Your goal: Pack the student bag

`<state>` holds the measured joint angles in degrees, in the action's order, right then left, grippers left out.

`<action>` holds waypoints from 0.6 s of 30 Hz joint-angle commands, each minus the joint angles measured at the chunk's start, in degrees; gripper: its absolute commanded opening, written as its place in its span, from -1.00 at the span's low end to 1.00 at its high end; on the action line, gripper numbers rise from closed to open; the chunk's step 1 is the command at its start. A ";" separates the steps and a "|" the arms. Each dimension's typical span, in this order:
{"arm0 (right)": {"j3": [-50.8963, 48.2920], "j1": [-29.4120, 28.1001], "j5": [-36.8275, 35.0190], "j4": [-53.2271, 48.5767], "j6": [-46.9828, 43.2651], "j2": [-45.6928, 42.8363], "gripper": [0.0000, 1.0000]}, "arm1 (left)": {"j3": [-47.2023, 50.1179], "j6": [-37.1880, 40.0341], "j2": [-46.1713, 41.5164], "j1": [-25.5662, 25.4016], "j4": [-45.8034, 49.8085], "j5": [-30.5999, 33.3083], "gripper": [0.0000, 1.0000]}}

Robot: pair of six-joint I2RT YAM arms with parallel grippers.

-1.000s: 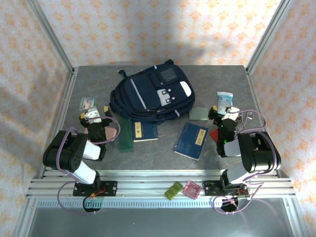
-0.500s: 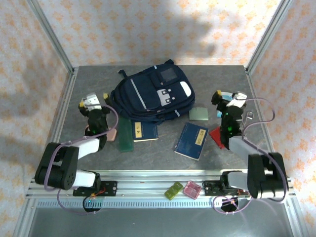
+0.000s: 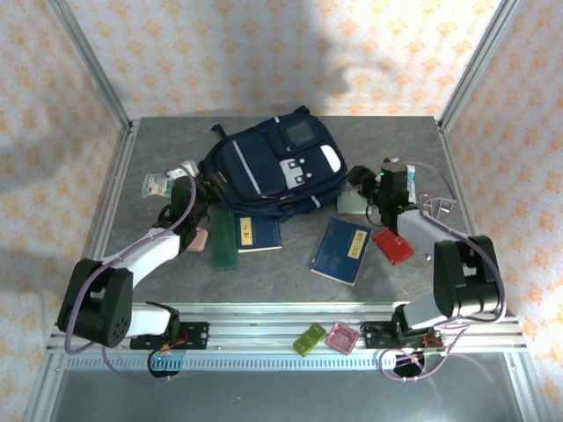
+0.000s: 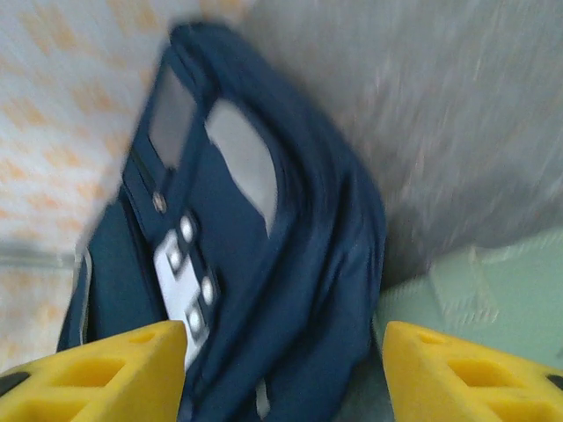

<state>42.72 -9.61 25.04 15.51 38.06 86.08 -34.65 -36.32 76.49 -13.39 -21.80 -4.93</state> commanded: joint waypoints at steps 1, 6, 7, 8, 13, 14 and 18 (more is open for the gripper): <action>3.03 -1.69 4.14 -1.88 2.98 3.35 0.19 | 1.09 -4.35 2.51 -2.54 2.19 -2.62 0.05; 4.76 -3.29 5.69 -0.91 4.61 9.63 0.23 | 0.03 -5.61 6.40 -4.86 0.41 -2.46 0.06; 5.25 -3.70 6.39 -0.31 5.02 10.78 0.23 | -0.55 -5.48 7.29 -5.19 0.66 -2.16 0.06; 5.95 -4.13 6.68 0.16 5.26 11.94 0.22 | -0.99 -5.30 8.21 -5.52 0.71 -2.02 0.06; 10.55 -5.80 6.91 0.27 6.55 17.58 0.07 | -2.61 -4.83 12.18 -6.01 0.27 -2.01 0.06; 11.42 -6.12 7.04 0.31 6.79 18.57 -0.06 | -3.06 -4.61 12.77 -6.12 0.27 -2.01 0.06; 13.15 -6.12 7.52 0.79 8.00 19.72 -0.87 | -4.73 -2.98 14.53 -6.12 0.75 -1.36 0.06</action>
<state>53.78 -15.20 31.14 14.41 44.53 105.54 -36.95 -40.47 90.21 -19.14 -21.17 -6.85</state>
